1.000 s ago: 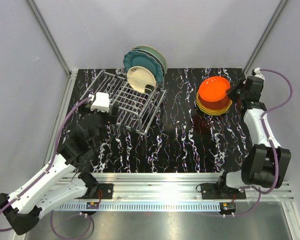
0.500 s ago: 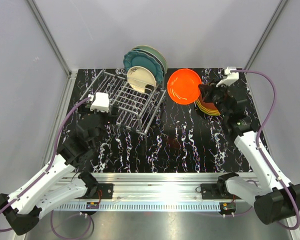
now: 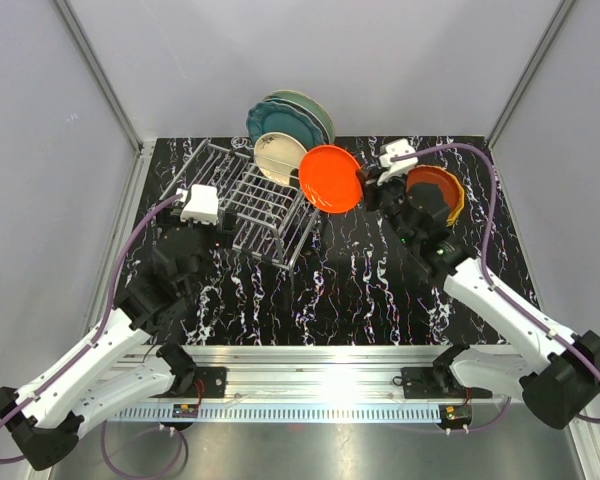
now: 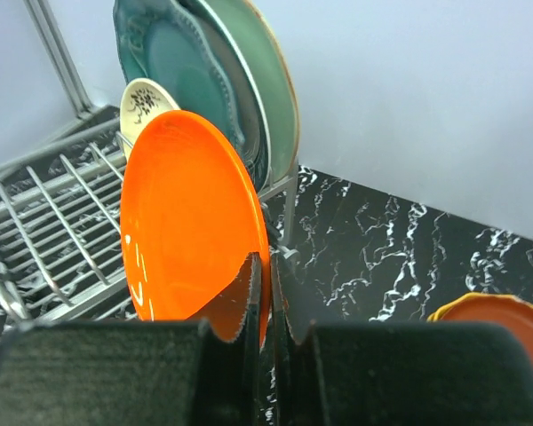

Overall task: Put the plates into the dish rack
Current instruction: Insert the plate into the dish rack

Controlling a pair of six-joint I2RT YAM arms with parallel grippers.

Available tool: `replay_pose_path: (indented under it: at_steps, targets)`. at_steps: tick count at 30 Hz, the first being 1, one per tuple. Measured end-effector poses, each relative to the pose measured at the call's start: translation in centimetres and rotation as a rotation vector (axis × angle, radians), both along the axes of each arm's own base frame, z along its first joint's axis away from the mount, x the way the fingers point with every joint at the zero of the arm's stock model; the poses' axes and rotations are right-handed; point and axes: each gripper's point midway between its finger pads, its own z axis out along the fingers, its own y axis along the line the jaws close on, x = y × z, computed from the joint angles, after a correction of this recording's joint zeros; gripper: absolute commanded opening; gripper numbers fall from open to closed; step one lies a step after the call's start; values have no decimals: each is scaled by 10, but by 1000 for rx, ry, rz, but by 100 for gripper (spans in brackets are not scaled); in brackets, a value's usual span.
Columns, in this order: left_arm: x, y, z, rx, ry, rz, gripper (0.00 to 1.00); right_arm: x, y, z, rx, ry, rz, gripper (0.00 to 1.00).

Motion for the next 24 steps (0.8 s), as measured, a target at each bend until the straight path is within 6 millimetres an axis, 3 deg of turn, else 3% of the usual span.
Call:
replay_pose_path:
  at_steps: [6,17,24]
  targets:
    - [0,0,0,0,0,0,99,11,21,-9,-110,-30,-17,0]
    - [0,0,0,0,0,0,99,31,14,17,-162,-126,-122,0]
    - [0,0,0,0,0,0,99,35,24,18,-183,-157,-90,0]
